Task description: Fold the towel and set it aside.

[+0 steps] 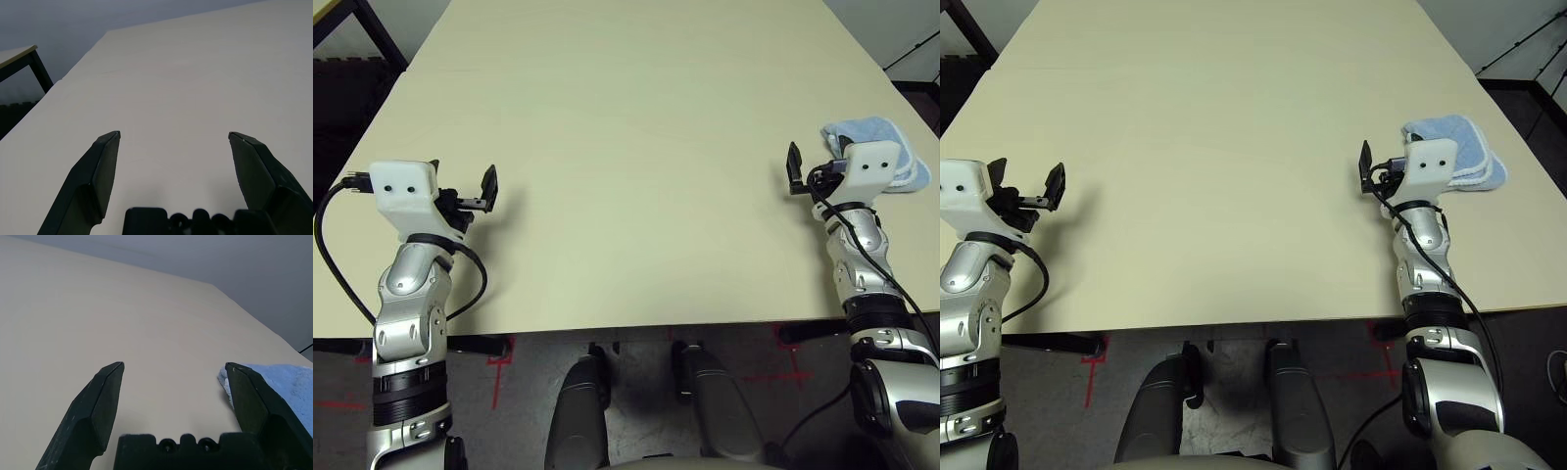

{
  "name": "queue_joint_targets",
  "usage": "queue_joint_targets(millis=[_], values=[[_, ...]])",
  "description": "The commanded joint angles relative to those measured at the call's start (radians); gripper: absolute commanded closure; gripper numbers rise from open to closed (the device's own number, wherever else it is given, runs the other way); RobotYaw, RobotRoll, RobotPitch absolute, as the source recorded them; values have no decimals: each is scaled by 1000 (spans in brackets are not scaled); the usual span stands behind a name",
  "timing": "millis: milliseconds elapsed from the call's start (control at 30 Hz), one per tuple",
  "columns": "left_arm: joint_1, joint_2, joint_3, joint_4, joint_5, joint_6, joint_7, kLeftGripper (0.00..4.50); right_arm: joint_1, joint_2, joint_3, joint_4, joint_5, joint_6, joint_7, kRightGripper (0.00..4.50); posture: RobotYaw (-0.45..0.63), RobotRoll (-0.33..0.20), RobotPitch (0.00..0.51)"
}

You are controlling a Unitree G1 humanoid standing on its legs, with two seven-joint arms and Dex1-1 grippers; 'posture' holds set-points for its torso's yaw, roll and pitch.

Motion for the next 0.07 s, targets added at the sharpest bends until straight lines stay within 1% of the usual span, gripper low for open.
queue_joint_targets(millis=[33,67], values=[[-1,7,-11,15,4,11,-8,0,14,2,-16,-15,8,-3,-9,38,-128,0,172],[-2,6,-11,15,4,12,-8,0,13,3,-16,-14,8,-4,-9,38,-129,0,172]])
